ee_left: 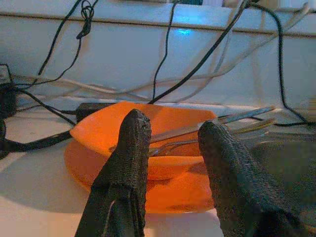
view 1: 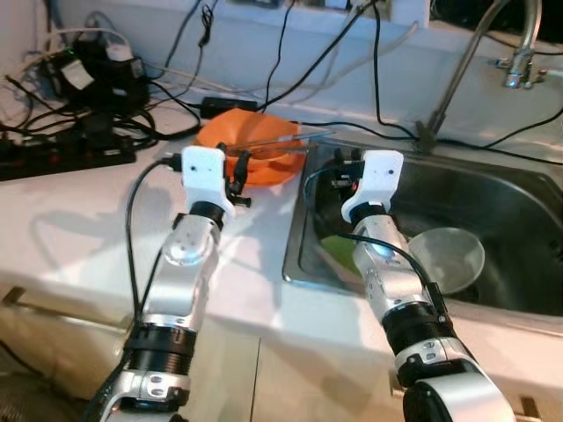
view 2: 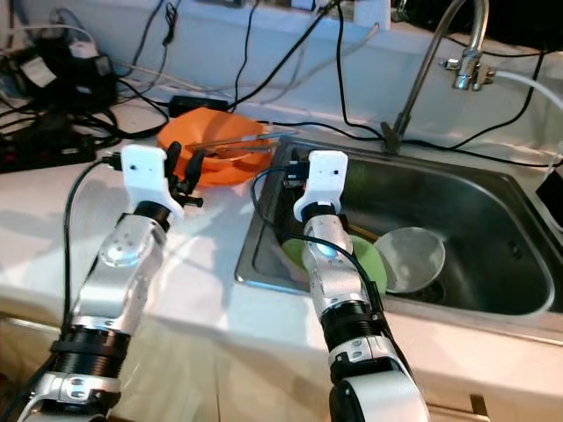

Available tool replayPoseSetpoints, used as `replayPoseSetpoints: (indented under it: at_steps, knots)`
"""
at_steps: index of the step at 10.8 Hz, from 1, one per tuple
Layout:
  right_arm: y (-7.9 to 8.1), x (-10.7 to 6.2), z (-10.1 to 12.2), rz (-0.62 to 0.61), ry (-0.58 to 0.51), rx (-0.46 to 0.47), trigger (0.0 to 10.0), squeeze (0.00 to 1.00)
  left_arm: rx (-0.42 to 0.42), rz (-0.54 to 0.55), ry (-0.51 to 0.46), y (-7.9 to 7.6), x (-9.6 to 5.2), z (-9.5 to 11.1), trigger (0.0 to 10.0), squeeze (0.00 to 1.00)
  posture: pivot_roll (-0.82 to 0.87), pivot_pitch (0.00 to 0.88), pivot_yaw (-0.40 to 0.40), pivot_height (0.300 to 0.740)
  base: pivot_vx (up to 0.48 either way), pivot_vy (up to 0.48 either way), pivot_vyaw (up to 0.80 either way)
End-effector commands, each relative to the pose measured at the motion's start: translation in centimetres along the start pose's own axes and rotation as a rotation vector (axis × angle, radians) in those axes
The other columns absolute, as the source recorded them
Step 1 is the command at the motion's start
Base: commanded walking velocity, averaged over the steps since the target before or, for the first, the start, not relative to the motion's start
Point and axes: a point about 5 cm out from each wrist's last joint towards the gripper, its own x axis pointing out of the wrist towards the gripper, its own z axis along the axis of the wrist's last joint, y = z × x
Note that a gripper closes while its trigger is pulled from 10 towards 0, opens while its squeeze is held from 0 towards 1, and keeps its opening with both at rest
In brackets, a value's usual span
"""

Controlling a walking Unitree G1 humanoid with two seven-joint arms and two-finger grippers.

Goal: Kitchen organization

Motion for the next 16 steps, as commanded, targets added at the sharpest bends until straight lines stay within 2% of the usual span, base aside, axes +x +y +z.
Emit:
replayPoseSetpoints:
  at_steps: [1, 3, 5, 6, 7, 8, 10, 16]
  knots:
    - [-0.4, 0.2, 0.2, -0.018, -0.002, 0.005, 10.0, 0.0, -0.014, -0.033, -0.022, -0.3, 0.5, 1.2, 10.0, 0.0, 0.26, 0.002, -0.069, 0.74, 0.0, 0.0, 0.0]
    - [-0.4, 0.1, 0.1, -0.019, 0.001, 0.01, 10.0, 0.0, 0.007, -0.128, -0.001, -0.2, 1.0, 2.6, 10.0, 0.0, 0.26, 0.004, -0.068, 0.74, 0.0, 0.0, 0.0]
    - [-0.3, 0.2, 0.2, -0.019, 0.001, 0.01, 10.0, 0.0, 0.083, -0.165, 0.098, 0.1, 1.5, 3.1, 10.0, 0.0, 0.26, 0.005, -0.064, 0.74, 0.0, 0.0, 0.0]
    - [-0.3, 0.2, 0.2, -0.021, 0.0, 0.01, 10.0, 0.0, 0.1, -0.201, 0.139, -0.1, 1.2, 3.1, 10.0, 0.0, 0.26, 0.004, -0.063, 0.74, 0.0, 0.0, 0.0]
    - [-0.3, 0.1, 0.1, -0.024, 0.002, 0.011, 10.0, 0.0, 0.14, -0.242, 0.261, 0.1, 0.3, 2.7, 10.0, 0.0, 0.27, 0.005, -0.06, 0.74, 0.0, 0.0, 0.0]
    - [-0.2, 0.1, 0.0, -0.023, 0.006, 0.014, 10.0, 0.0, 0.15, -0.261, 0.331, 0.4, -0.4, 2.1, 10.0, 0.0, 0.28, 0.002, -0.062, 0.74, 0.0, 0.0, 0.0]
    - [0.1, 0.2, -0.1, -0.016, 0.01, 0.018, 10.0, 0.0, 0.171, -0.222, 0.457, 1.6, -0.7, 0.3, 10.0, 0.0, 0.28, 0.0, -0.055, 0.74, 0.0, 0.0, 0.0]
    - [-0.1, 0.0, -0.2, -0.033, 0.008, 0.016, 10.0, 0.0, 0.133, -0.156, 0.547, 2.9, 1.4, -1.2, 10.0, 0.0, 0.26, 0.003, -0.039, 0.74, 0.0, 0.0, 0.0]
